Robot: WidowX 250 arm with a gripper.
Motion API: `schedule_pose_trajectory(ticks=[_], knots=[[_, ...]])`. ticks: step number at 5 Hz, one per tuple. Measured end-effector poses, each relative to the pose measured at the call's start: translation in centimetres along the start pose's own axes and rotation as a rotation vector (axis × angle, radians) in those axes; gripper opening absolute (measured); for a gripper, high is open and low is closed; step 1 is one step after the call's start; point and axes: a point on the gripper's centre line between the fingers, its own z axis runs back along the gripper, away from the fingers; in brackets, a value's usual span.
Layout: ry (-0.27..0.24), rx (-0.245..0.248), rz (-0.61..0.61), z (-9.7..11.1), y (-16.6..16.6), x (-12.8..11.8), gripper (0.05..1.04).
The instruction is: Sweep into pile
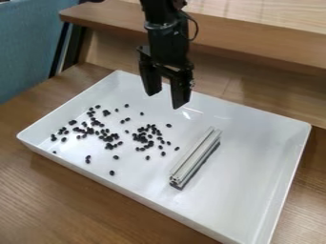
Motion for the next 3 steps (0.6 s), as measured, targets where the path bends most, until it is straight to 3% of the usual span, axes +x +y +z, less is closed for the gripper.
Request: schedule_pose_trajectory(ticks=[1, 2, 3], knots=[[0.036, -0.021, 0.005, -1.5, -0.2, -0.4, 0.999], [0.031, -0.101, 0.007, -3.3, -1.6, -0.7, 0.999], [0.023, -0.131, -0.021, -4.1, -3.7, -0.5, 0.999]])
